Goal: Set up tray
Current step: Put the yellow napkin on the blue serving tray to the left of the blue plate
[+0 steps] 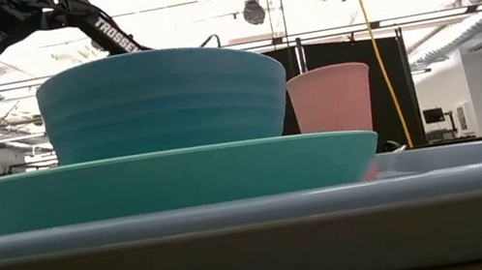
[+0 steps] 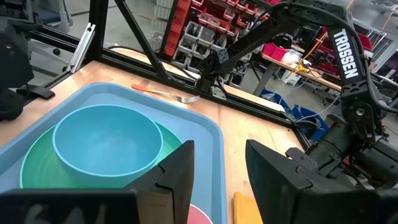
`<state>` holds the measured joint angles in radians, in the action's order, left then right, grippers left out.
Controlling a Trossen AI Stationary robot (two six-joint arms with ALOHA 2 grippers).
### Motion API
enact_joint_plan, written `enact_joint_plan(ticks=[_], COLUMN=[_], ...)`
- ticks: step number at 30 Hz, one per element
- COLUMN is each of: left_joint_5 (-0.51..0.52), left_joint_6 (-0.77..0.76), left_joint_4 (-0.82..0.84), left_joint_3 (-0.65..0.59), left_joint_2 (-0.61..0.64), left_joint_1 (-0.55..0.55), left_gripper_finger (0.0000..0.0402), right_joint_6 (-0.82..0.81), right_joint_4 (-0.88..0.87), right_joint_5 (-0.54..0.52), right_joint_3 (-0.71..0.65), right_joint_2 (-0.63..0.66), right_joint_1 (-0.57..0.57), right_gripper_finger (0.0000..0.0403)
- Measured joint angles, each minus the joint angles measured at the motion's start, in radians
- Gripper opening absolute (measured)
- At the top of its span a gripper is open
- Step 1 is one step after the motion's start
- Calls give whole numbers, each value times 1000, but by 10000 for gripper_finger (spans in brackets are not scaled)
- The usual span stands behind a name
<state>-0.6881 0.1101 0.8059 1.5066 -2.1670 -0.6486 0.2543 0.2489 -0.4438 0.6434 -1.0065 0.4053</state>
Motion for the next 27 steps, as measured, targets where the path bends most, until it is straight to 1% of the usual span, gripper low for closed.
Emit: enact_joint_plan(ticks=[10, 16, 27], left_joint_5=[26, 16, 21], left_joint_6=[0, 13, 11], left_joint_4=[2, 3, 3], left_joint_3=[1, 0, 0], left_joint_2=[2, 2, 2], left_joint_1=[35, 53, 55], left_gripper_finger=[255, 255, 255], right_joint_6=[0, 0, 0], right_joint_4=[0, 0, -1], right_joint_5=[0, 0, 0], right_joint_3=[0, 0, 0], right_joint_2=[0, 0, 0], right_joint_1=[0, 0, 0], right_gripper_finger=[134, 134, 134])
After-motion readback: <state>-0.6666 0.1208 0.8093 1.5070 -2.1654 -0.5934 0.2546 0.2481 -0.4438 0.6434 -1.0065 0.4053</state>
